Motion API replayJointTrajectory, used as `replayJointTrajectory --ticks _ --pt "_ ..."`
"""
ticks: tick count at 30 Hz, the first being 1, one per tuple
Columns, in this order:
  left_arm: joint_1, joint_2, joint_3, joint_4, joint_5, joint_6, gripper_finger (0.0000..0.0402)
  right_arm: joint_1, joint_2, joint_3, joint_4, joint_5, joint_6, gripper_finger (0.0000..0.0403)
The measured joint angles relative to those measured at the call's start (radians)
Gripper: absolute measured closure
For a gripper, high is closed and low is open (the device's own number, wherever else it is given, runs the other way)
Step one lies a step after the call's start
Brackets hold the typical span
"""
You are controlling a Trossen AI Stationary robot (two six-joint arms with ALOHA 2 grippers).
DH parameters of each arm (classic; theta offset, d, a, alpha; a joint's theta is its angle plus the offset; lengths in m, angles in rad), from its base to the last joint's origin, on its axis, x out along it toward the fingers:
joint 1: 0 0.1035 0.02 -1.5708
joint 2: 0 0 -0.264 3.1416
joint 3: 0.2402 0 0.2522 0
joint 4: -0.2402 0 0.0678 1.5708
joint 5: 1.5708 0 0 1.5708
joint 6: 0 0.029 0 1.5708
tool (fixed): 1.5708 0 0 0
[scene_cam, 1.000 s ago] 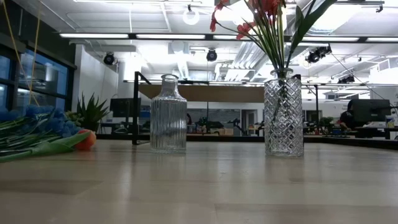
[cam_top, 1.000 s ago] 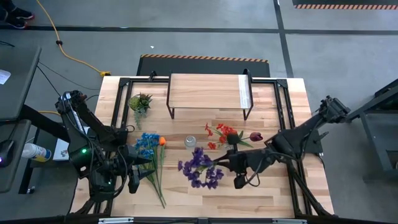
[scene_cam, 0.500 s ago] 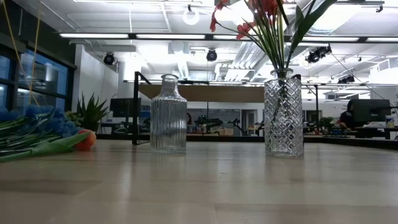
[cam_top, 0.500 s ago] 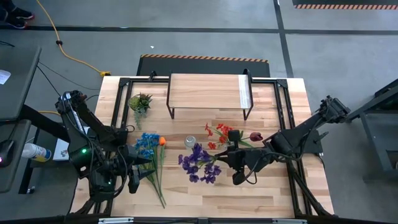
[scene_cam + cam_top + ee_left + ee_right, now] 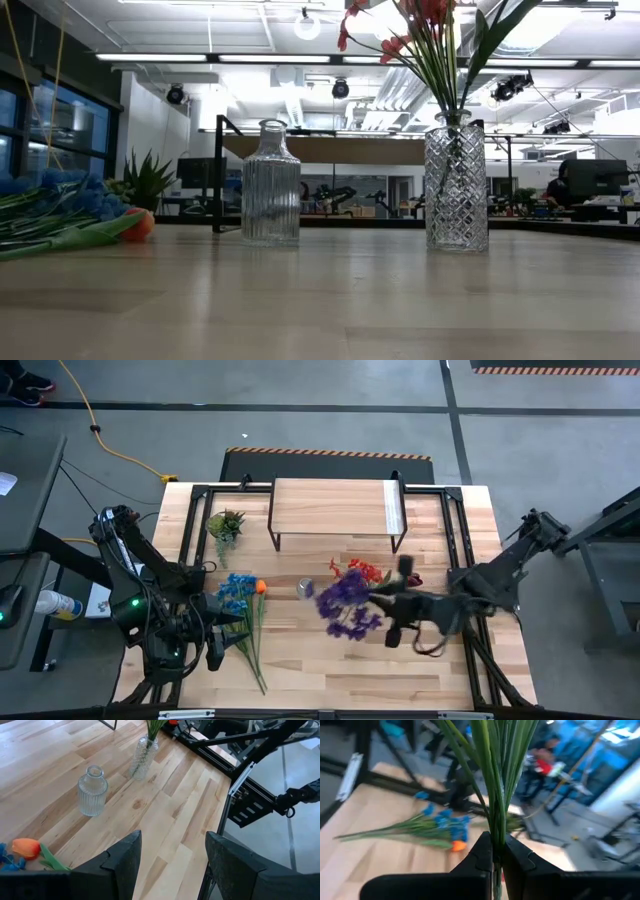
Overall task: Pick and place flowers into a vace then onto a shelf
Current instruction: Put the purple flowers into the right transparent flower vase
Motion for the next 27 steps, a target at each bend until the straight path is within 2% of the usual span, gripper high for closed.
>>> replayJointTrajectory --ticks 4,8,13,22,27 --pt "0.000 0.000 0.000 0.000 0.000 0.000 0.0149 0.047 -0.040 0.000 0.002 0.134 -0.002 0.0393" --pt "0.000 0.000 0.000 0.000 0.000 0.000 0.0149 0.083 -0.045 0.000 0.001 0.211 0.042 0.0393" --pt "0.000 0.000 0.000 0.000 0.000 0.000 0.0149 0.113 -0.034 0.000 0.002 0.269 0.080 0.0393" --pt "0.000 0.000 0.000 -0.015 0.000 0.000 0.0149 0.128 0.024 0.000 0.001 0.304 0.231 0.0393" --pt "0.000 0.000 0.000 -0.018 0.000 0.000 0.0149 0.147 0.063 0.000 -0.048 0.423 0.326 0.0393"
